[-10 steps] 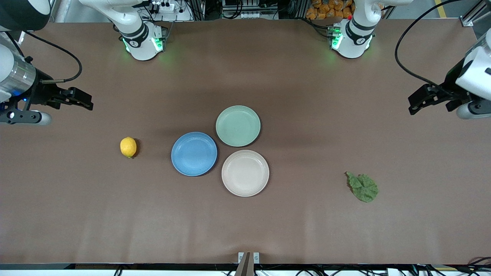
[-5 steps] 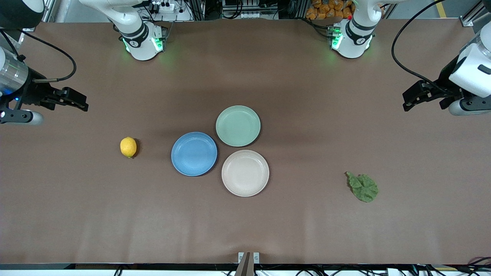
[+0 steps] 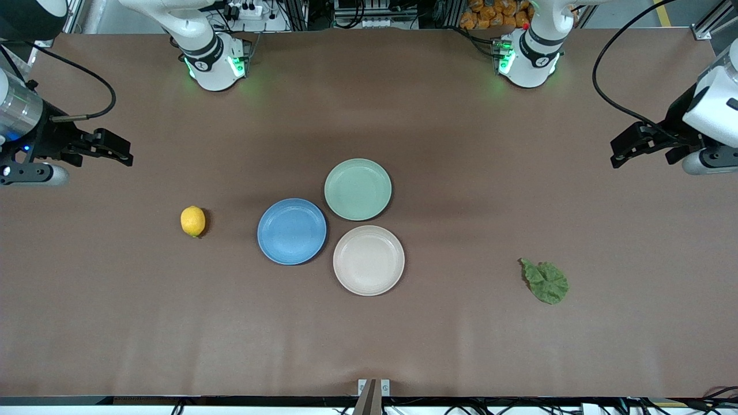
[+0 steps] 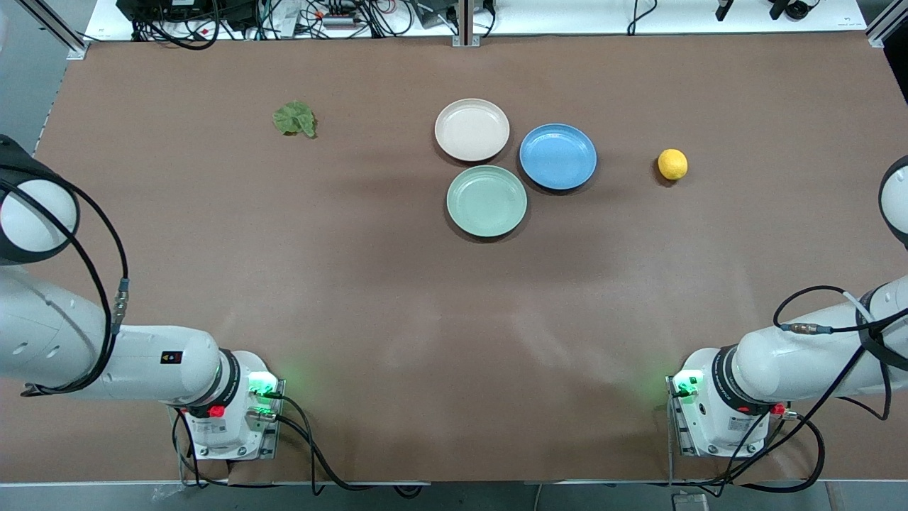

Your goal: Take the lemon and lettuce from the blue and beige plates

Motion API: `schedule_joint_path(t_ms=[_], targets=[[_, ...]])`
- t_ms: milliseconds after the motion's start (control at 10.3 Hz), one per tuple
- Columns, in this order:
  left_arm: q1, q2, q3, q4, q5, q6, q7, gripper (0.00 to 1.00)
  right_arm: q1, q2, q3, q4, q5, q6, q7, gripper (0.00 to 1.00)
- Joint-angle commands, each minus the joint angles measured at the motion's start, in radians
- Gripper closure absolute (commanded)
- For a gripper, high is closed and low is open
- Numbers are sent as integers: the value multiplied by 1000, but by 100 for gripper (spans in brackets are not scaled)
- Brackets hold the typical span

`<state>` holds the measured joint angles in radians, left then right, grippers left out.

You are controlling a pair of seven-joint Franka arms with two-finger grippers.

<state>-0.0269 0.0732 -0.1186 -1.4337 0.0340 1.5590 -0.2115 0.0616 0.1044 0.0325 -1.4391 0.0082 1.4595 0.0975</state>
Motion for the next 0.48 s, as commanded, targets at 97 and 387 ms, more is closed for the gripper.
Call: schedule_joint_path(t_ms=[97, 387], targets=[[1, -18, 23, -7, -5, 0, 24, 0, 6, -9, -8, 0, -13, -2, 1, 0], [1, -15, 22, -2, -5, -1, 35, 0, 26, -11, -45, -7, -5, -1, 2, 0]])
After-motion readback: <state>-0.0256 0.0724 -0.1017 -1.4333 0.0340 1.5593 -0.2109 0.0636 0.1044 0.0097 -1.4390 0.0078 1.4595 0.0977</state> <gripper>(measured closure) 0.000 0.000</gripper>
